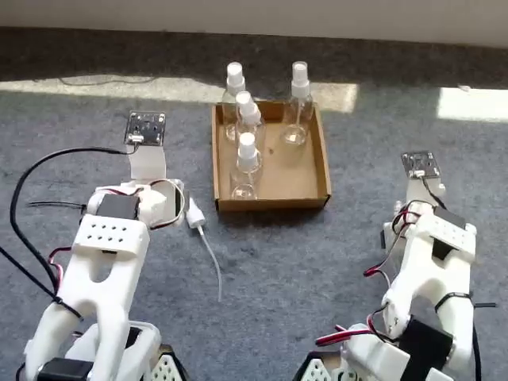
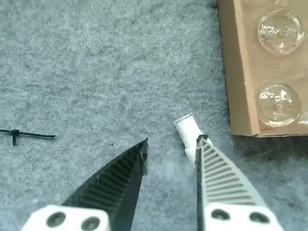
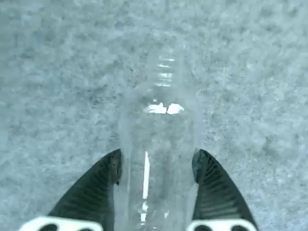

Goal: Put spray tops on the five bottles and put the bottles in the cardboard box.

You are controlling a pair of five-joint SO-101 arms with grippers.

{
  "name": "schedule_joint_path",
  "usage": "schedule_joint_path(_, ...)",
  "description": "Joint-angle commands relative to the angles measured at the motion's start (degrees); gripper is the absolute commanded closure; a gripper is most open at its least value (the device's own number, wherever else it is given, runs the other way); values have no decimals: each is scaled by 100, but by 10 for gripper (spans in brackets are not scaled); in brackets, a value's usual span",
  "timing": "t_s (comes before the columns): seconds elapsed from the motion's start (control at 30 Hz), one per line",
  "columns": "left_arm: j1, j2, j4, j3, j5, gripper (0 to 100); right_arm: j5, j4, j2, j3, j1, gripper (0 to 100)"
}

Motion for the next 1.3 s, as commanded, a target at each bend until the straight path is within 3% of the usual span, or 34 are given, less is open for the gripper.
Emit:
schedule_joint_path(0.0, 92, 4, -176, 4, 105, 835, 79, -66, -13, -233, -92, 864)
schedule_joint_path(0.27, 233, 4, -897, 426, 360, 835, 79, 760, -22, -277, -92, 848)
schedule_joint_path(0.5, 251, 4, -905, 435, 352, 835, 70, 1402, -13, -760, -84, 699)
schedule_joint_path(0.93, 242, 4, -905, 444, 352, 835, -642, 1235, 119, -1648, -330, 699)
schedule_joint_path(1.27, 242, 4, -905, 444, 352, 835, -615, 1886, 1938, -3257, -303, 699)
